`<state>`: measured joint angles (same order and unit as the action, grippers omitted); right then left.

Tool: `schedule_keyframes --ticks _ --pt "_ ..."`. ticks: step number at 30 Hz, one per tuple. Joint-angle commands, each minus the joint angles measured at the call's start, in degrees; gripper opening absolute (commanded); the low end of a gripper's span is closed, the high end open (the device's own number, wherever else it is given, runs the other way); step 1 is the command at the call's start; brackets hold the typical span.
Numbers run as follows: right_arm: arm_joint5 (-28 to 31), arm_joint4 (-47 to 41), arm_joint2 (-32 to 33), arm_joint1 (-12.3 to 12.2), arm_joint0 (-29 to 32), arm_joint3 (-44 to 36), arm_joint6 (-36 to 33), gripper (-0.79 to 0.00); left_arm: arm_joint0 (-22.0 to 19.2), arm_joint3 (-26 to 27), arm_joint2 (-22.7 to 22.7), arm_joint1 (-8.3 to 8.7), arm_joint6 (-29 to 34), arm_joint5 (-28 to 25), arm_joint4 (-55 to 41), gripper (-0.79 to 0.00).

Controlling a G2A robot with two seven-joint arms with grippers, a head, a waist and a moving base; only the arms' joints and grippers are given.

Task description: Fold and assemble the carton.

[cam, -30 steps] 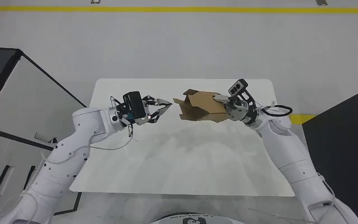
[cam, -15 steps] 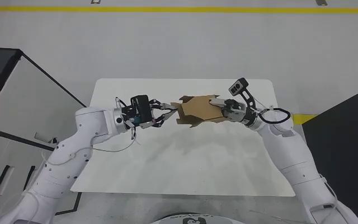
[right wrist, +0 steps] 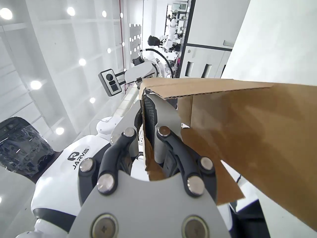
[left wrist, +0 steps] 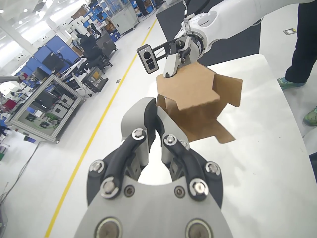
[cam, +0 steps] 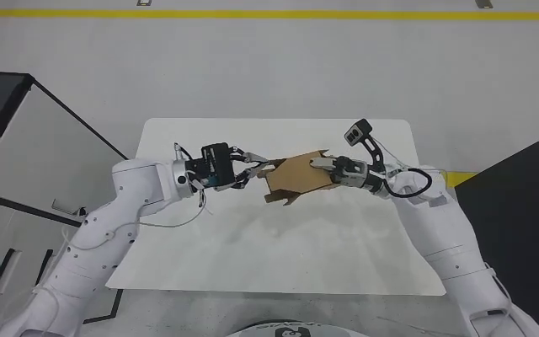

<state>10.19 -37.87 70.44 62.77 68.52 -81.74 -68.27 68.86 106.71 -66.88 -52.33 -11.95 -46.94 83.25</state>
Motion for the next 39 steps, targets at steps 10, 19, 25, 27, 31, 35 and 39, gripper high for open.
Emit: schedule_keyframes --ticks 10,19,25,27,31,35,39 --pt "0.28 -2.03 0.26 -0.01 0.82 -1.13 -1.45 -0.785 0.82 0.51 -0.19 -0.1 0.32 -0.38 -0.42 -0.785" --pt "1.02 -0.74 0.1 -0.21 0.98 -1.81 -4.02 -0.785 0.95 0.64 -0.56 -0.17 0.42 -0.4 0.03 -0.785" --pt "0.52 0.49 -0.19 -0.37 0.61 -1.89 -5.68 -0.785 0.87 0.73 -0.33 -0.26 0.37 -1.03 0.08 -0.785" --pt "0.48 0.56 -0.39 -0.36 0.48 -1.92 -5.93 -0.785 0.7 0.7 -0.06 -0.32 0.3 -1.27 0.09 -0.785" --pt "0.33 0.69 -0.87 -0.35 0.08 -1.73 -6.64 -0.785 0.14 0.3 0.7 -0.5 0.17 -1.82 0.11 -0.785" --pt "0.22 1.26 -1.49 -0.33 -0.42 -1.39 -7.29 -0.785 -0.51 -0.31 1.35 -0.7 0.03 -1.94 0.23 -0.785" --pt "0.27 1.51 -2.03 -0.3 -0.89 -1.01 -7.82 -0.785 -1.12 -0.84 2.05 -0.87 -0.17 -2.46 0.38 -0.785"
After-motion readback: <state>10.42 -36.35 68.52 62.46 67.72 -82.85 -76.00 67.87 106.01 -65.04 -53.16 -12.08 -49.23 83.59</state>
